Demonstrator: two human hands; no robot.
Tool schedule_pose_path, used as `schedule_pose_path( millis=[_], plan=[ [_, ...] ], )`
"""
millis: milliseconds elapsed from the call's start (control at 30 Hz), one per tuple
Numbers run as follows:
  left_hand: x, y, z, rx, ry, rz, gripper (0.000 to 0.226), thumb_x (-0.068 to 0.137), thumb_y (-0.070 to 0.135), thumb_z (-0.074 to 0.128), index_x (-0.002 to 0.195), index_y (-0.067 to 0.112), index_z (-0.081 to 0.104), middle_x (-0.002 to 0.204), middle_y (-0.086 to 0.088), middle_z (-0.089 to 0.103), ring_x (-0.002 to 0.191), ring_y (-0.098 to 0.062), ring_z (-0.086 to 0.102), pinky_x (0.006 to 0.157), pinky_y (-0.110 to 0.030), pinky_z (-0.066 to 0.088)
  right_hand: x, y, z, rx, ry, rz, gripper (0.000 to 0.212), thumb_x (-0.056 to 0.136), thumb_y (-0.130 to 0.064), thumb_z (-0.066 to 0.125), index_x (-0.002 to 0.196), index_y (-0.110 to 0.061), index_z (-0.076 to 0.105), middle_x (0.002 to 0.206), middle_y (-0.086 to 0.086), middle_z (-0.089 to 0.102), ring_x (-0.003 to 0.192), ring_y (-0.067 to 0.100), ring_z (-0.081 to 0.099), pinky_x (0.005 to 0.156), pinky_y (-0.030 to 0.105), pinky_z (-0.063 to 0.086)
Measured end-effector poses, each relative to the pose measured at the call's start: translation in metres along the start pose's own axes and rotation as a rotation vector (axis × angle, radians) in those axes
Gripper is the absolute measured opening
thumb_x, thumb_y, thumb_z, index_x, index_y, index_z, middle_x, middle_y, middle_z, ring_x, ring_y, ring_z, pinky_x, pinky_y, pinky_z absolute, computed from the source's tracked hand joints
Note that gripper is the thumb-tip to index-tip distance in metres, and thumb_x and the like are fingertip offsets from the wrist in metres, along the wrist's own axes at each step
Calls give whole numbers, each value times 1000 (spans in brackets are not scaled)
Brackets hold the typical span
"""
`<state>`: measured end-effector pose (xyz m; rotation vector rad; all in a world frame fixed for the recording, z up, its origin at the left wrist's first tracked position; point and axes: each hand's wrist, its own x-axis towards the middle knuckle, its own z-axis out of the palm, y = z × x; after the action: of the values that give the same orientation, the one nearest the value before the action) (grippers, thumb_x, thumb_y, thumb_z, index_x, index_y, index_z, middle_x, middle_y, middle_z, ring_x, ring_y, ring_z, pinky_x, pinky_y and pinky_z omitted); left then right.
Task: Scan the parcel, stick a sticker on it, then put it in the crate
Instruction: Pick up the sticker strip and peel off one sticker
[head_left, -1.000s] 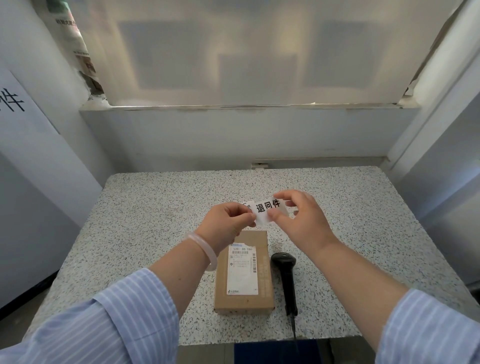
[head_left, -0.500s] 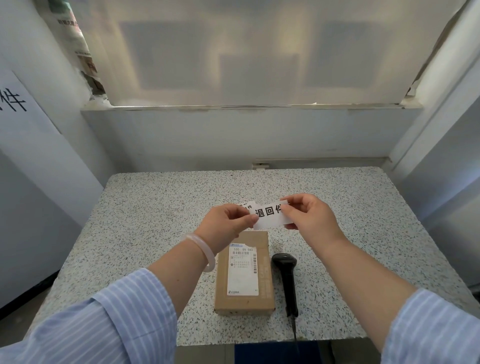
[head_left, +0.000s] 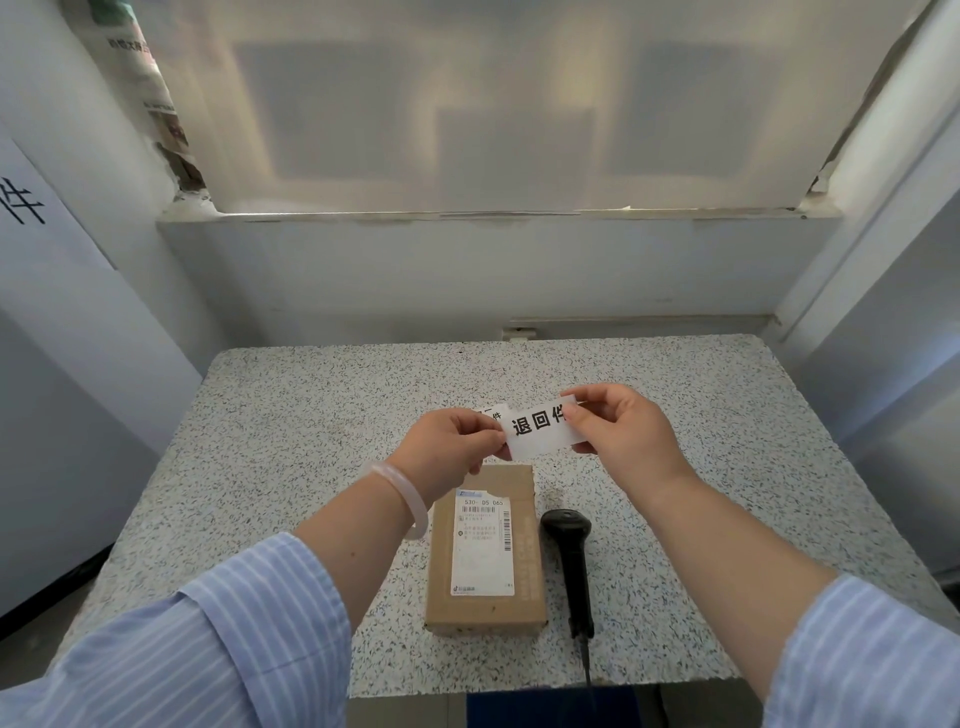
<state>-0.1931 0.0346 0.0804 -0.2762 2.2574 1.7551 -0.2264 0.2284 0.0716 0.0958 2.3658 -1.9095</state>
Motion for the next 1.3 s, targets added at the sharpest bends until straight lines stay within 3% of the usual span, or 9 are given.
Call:
schedule_pose_path(
  millis=[467,833,1033,1300],
  plan=[
    [6,5,1,-140,-38,-52,14,84,2,66,75,10,71,73,-6,74,49,-10,41,46,-22,32,4,0,1,-3,-1,1,14,89,-14,66,102,-12,70,94,4,73,88,15,68,67,26,57],
    [6,3,0,-164,-25,-70,4,83,13,71,80,10,71,75,-3,74,51,-10,44,48,-22,35,5,0,3,23,-3,13,15,89,-14,65,104,-11,69,94,4,72,86,16,68,67,26,57],
    [4,2,1,-127,-43,-68,13,86,24,69,87,12,71,84,0,77,54,-9,45,49,-21,37,7,1,4,83,33,23,14,89,-12,65,102,-12,69,95,6,72,86,18,68,66,26,59],
    [3,2,2,-83,-40,-42,8,88,10,62,84,11,69,72,1,74,53,-10,44,51,-24,37,4,0,5,90,33,11,13,89,-11,65,101,-13,68,95,6,72,87,18,68,68,28,59]
  ],
)
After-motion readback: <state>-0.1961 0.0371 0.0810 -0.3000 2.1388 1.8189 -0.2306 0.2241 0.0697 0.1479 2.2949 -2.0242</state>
